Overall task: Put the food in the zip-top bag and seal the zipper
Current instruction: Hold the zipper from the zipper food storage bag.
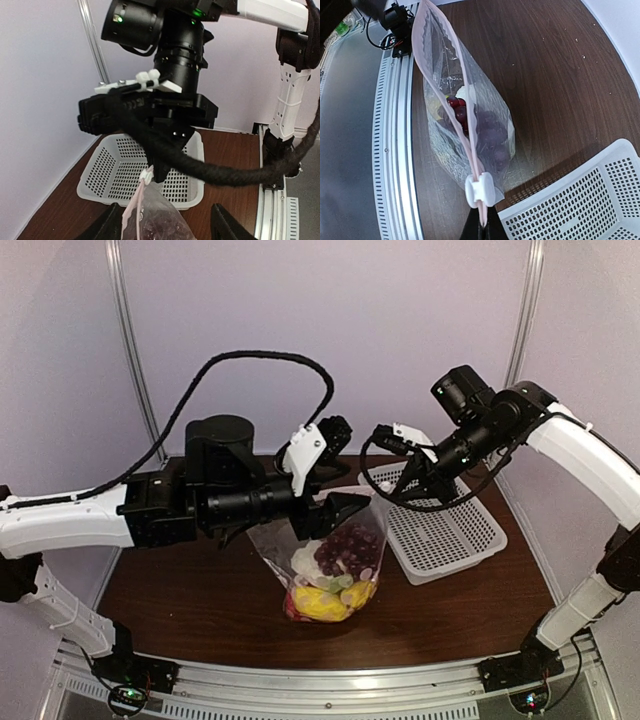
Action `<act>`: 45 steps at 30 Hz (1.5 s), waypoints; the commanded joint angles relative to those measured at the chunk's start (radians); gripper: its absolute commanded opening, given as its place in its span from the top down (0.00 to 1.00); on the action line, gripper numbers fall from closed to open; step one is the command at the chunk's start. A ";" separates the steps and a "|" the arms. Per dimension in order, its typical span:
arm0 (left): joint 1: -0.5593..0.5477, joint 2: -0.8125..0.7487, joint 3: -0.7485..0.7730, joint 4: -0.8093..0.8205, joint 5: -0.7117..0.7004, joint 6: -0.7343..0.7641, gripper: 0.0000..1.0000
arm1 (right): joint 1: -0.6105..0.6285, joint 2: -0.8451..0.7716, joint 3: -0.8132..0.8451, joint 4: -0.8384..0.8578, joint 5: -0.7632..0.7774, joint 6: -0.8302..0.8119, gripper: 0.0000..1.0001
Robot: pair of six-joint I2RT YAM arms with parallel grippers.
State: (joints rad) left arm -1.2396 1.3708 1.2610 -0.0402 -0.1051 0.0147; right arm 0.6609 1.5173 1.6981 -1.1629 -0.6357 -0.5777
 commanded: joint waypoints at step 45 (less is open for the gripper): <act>0.149 0.355 0.236 0.023 0.499 -0.055 0.99 | 0.006 -0.092 -0.052 -0.019 -0.104 -0.012 1.00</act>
State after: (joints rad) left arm -1.0916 1.6897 1.4590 -0.0120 0.3668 -0.0551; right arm 0.6605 1.4490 1.6569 -1.2381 -0.6998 -0.6029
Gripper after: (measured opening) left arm 0.065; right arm 0.005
